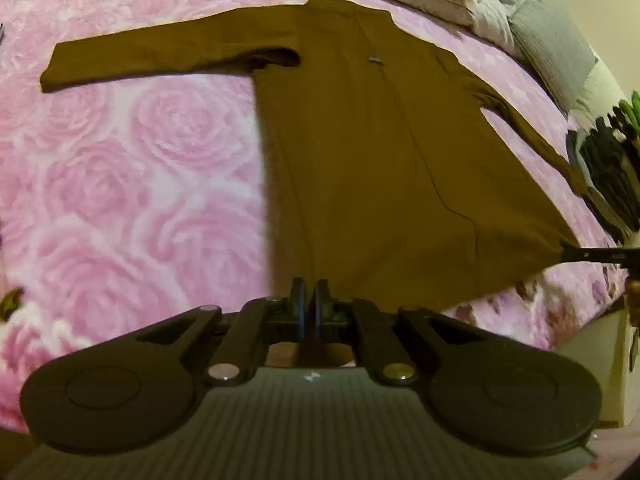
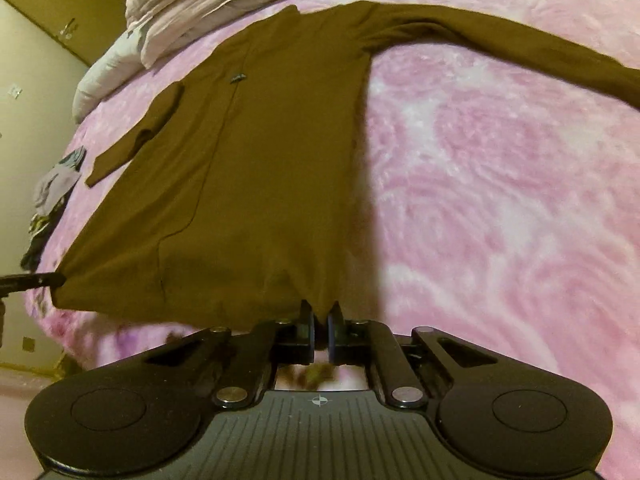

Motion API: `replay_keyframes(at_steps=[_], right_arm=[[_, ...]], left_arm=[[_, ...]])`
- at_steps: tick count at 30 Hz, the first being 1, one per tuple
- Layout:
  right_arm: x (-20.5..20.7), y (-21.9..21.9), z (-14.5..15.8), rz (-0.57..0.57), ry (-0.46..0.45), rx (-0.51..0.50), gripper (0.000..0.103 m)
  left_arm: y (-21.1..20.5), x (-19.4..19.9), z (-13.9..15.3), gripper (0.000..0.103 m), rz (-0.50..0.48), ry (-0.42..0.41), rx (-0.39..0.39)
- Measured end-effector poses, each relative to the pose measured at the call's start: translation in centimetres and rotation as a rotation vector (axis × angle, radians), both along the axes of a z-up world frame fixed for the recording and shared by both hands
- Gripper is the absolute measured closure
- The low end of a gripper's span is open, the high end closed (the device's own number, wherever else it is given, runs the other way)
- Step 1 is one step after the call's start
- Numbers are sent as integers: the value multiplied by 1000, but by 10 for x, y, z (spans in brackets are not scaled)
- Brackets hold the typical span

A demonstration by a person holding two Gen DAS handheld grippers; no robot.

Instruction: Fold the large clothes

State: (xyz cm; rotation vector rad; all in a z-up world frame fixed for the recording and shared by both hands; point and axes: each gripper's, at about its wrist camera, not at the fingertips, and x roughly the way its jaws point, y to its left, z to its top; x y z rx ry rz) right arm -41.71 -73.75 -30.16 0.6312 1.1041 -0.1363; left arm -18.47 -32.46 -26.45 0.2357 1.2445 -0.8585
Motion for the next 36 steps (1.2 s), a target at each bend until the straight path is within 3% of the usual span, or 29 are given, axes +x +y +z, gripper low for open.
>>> replay_keyframes(at_steps=[4, 8, 10, 11, 12, 15, 19, 21, 29, 33, 36], right_arm=[[-21, 8, 5, 13, 77, -10, 102], [-21, 16, -18, 15, 173, -67, 100], [-15, 20, -21, 25, 224, -171, 80], [-12, 24, -18, 36, 229, -224, 53], [-9, 25, -13, 40, 211, -247, 38], [8, 29, -1, 29, 172, -248, 38], [47, 49, 11, 47, 127, -258, 38], [73, 64, 14, 52, 110, -270, 38], [189, 135, 1, 2, 96, -321, 38], [251, 171, -17, -3, 113, -334, 38], [290, 192, -25, 15, 114, -337, 38]], left_arm=[[6, -26, 2, 101, -14, 25, 42], [13, -40, -27, 99, 14, 84, 131], [10, -43, -35, 99, 1, 46, 222], [10, -42, -35, 96, -2, 31, 243], [11, -38, -33, 93, 6, 16, 249], [12, -16, -25, 79, 31, -44, 236], [10, 38, -16, 70, 64, -132, 205], [12, 74, -12, 59, 98, -184, 192], [31, 256, -29, 56, 197, -314, 174], [36, 326, -64, 56, 230, -274, 165], [35, 351, -86, 58, 222, -213, 154]])
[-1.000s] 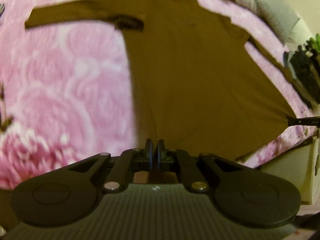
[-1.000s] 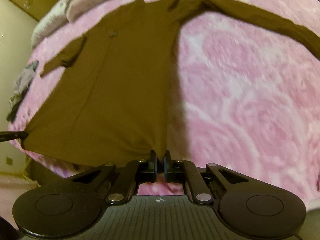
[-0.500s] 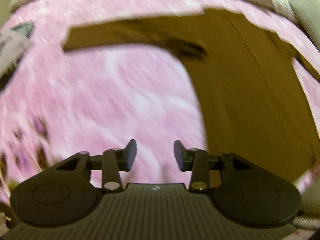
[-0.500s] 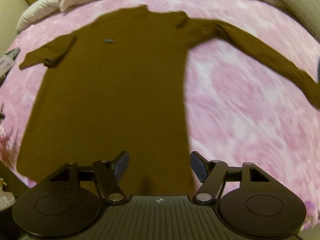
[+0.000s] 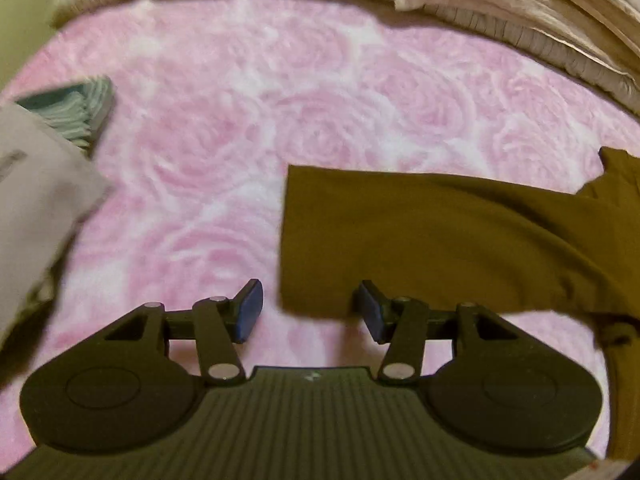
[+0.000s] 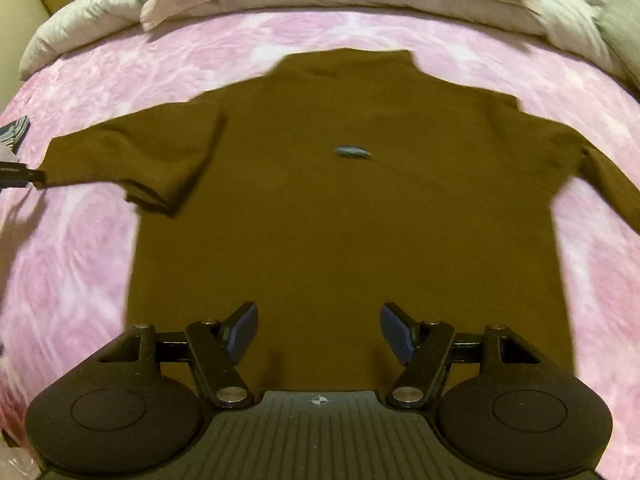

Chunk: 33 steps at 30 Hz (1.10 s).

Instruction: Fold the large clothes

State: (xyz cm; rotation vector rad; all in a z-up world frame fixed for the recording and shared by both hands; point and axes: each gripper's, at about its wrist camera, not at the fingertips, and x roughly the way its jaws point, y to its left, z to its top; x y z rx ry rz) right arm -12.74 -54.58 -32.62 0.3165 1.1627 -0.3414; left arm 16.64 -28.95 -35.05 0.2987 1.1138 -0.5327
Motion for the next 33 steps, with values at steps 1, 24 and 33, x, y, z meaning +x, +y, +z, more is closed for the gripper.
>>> replay_keyframes(at_steps=[1, 24, 33], right_arm=[[10, 7, -1, 8, 1, -3, 38], [47, 19, 42, -100, -14, -34, 38], [-65, -78, 62, -315, -6, -149, 38]], left_arm=[[-2, 4, -6, 59, -17, 16, 2], [142, -1, 98, 84, 252, -166, 103], [18, -69, 108, 80, 50, -151, 21]])
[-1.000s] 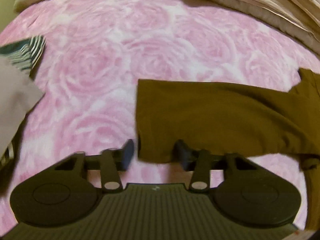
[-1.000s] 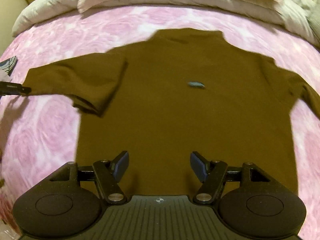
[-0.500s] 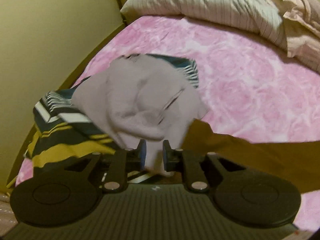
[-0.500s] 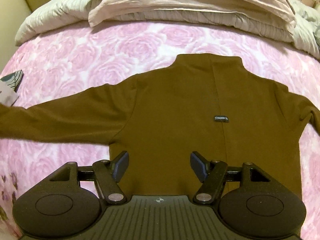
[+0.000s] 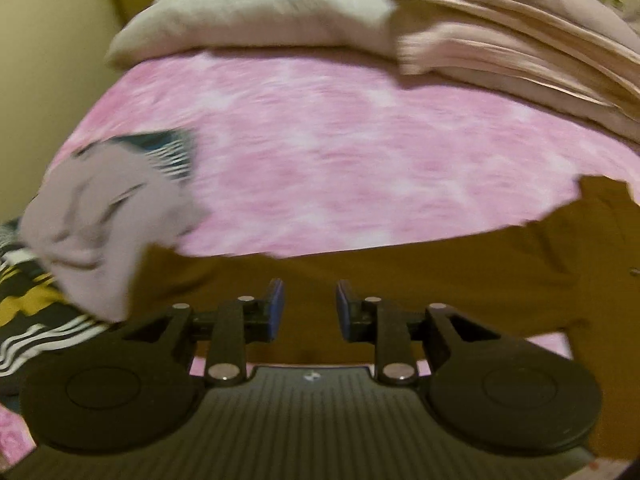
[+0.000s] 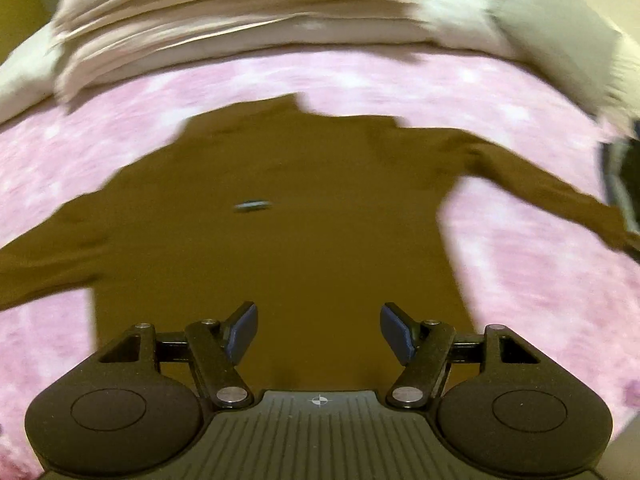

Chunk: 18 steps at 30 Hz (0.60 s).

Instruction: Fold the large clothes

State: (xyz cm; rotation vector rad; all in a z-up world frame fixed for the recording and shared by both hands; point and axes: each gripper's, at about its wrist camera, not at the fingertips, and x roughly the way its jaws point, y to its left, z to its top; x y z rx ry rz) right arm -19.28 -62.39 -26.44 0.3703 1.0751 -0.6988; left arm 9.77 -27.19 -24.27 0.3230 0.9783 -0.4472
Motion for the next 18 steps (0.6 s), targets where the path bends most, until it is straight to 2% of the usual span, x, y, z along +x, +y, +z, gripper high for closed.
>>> replay_keyframes(at_steps=[5, 9, 16, 18], right_arm=[[-82, -100, 1, -86, 8, -86, 38], [-145, -191, -10, -139, -28, -76, 39], [-230, -323, -44, -207, -70, -71, 39], [-251, -352, -59, -256, -120, -40, 41]], left_arm=[[-97, -66, 6, 78, -103, -15, -18], [-184, -138, 5, 76, -188, -26, 7], [-346, -261, -28, 75, -411, 61, 50], [-385, -288, -33, 74, -473, 77, 52]])
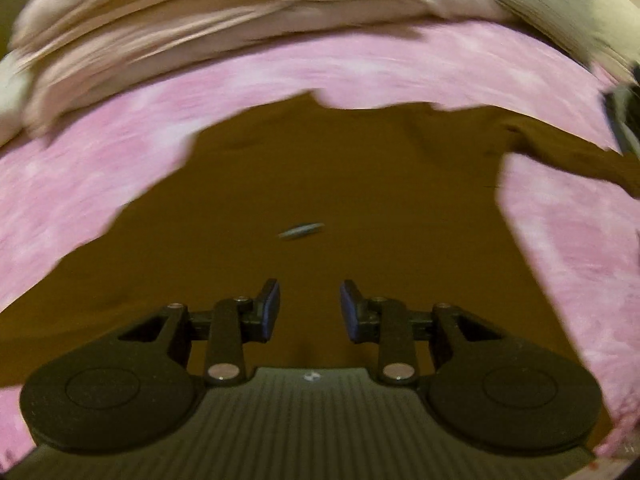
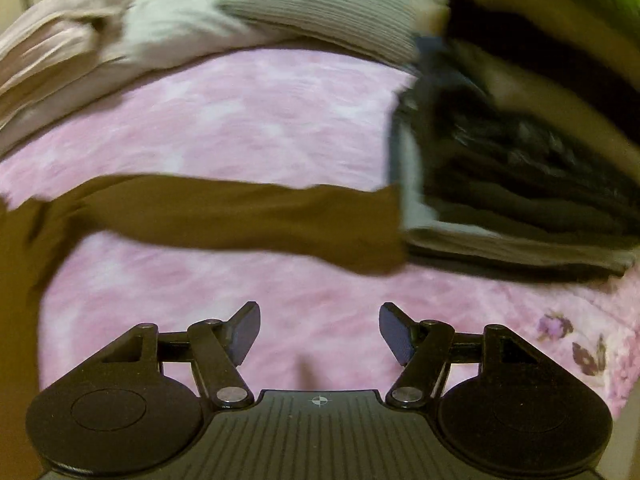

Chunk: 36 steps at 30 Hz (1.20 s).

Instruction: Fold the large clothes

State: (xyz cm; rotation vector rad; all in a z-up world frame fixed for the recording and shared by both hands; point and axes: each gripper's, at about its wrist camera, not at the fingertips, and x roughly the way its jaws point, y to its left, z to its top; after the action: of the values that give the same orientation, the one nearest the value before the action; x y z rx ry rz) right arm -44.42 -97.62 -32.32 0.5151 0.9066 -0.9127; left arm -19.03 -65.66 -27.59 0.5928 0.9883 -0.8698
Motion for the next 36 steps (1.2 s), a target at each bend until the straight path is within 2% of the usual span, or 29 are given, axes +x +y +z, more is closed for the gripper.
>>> replay_keyframes(at_steps=[3, 7, 8, 9, 10, 12, 15, 17, 18, 22, 23, 24, 26, 31, 36], right_arm=[[-19, -35, -21, -57, -99, 40, 44], [-33, -72, -49, -139, -240, 99, 50], [-37, -79, -53, -163, -281, 115, 62], [-41, -83, -53, -185, -306, 128, 94], [-45, -86, -49, -211, -305, 138, 102], [-52, -85, -27, -232, -323, 117, 102], [-61, -68, 26, -206, -260, -33, 102], [-65, -60, 42, -197, -199, -116, 102], [-67, -58, 40, -191, -176, -125, 102], [-73, -63, 10, -186, -95, -40, 99], [-75, -61, 9, -191, -71, -43, 88], [-77, -58, 10, -194, -63, -55, 71], [-80, -47, 16, -186, -69, -67, 47], [-73, -11, 33, -124, -75, 3, 45], [-51, 47, 40, 43, -125, 146, 45]], left_arm=[[-47, -29, -9, 73, -79, 11, 19], [-83, -47, -22, 72, -134, 9, 65], [-86, -49, -24, 72, -138, 8, 79], [-91, -50, -26, 72, -141, 8, 93], [-95, -52, -27, 72, -143, 7, 107], [-98, -53, -25, 72, -147, 3, 118], [-102, -55, -15, 72, -143, -2, 114], [-105, -56, -12, 72, -143, 0, 109], [-106, -58, -12, 72, -146, 3, 109], [-106, -65, -12, 72, -159, 16, 105], [-105, -66, -11, 72, -159, 17, 102], [-102, -67, -9, 72, -157, 18, 99], [-95, -67, -6, 72, -147, 18, 97], [-65, -63, 11, 71, -76, 19, 90], [-23, -64, 31, 69, -7, 25, 81]])
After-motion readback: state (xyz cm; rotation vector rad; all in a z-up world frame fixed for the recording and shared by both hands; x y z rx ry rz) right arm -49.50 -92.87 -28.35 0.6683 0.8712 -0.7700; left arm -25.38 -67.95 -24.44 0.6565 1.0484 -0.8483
